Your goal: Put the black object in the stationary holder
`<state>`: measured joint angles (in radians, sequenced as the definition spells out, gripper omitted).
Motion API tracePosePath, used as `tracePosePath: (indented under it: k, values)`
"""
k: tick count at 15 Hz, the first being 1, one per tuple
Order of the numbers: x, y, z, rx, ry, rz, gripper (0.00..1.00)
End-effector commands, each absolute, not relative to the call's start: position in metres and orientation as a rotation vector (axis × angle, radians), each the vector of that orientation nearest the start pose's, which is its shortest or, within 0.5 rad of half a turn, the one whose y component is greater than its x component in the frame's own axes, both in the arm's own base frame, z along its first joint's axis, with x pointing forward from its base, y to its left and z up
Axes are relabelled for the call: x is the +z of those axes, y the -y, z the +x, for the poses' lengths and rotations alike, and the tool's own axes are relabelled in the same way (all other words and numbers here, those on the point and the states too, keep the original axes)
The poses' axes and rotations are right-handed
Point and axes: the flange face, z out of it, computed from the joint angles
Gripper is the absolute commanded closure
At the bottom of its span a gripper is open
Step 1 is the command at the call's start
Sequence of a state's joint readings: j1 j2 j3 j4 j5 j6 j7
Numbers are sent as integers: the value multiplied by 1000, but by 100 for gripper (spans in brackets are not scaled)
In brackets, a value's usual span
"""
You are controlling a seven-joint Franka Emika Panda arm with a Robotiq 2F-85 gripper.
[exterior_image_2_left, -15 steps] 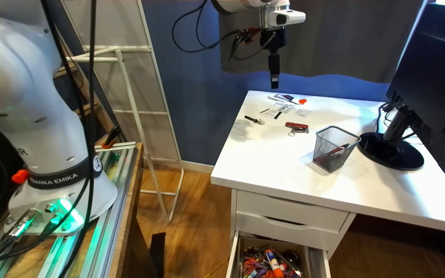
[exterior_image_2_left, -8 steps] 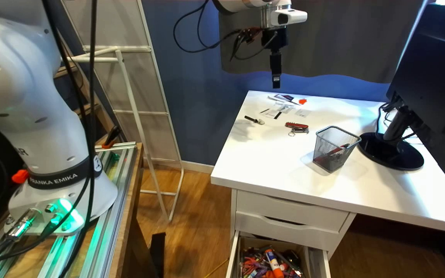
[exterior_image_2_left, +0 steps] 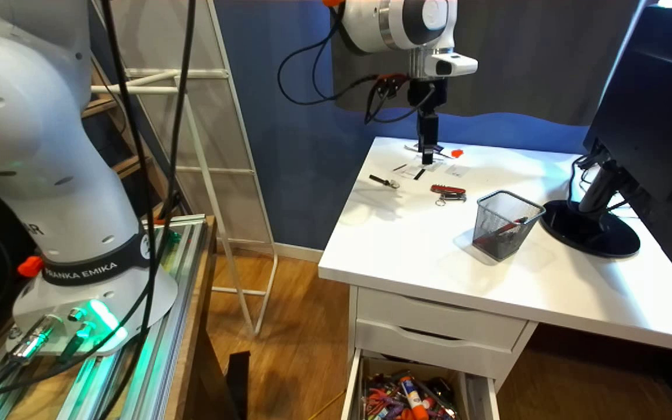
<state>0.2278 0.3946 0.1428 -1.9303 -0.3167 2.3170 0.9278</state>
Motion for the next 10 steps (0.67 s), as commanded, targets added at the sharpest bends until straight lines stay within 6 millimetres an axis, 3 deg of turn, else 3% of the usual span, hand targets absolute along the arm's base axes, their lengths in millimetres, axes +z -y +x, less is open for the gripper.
tracePosePath:
  k: [1, 10]
  values:
    - [261, -223, 610, -178, -519, -3210, 0]
    - [217, -235, 649, -147, -459, -3179, 0]
